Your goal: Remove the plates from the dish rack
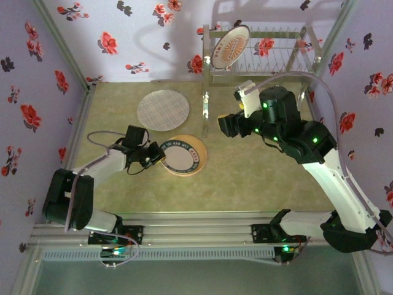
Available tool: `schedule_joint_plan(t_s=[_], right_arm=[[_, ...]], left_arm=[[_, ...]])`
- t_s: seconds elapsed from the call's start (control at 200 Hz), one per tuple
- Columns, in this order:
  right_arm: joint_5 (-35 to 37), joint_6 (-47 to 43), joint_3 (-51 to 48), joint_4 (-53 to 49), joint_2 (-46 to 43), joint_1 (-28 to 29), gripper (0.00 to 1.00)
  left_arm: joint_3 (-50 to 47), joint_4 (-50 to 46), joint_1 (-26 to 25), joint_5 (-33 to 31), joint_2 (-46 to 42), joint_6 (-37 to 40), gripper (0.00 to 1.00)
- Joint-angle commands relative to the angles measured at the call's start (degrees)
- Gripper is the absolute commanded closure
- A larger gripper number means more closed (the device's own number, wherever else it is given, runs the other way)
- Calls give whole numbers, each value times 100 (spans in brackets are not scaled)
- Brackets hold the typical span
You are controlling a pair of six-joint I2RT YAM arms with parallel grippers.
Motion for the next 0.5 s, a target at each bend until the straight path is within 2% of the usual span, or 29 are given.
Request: schedule_joint_plan(t_s=[0.0, 0.24, 0.38, 0.495], right_arm=[[15, 68, -42, 177, 35, 44, 22], [31, 73, -66, 197, 83, 50, 22], [61, 70, -73, 224, 99, 50, 21], [94, 81, -69, 231, 121, 51, 21]], left_arm=[[92, 260, -62, 104, 139, 128, 100], [271, 113, -91, 179, 444, 218, 100], [395, -162, -91, 151, 524, 345, 82], [527, -325, -104, 125, 561, 441, 72]])
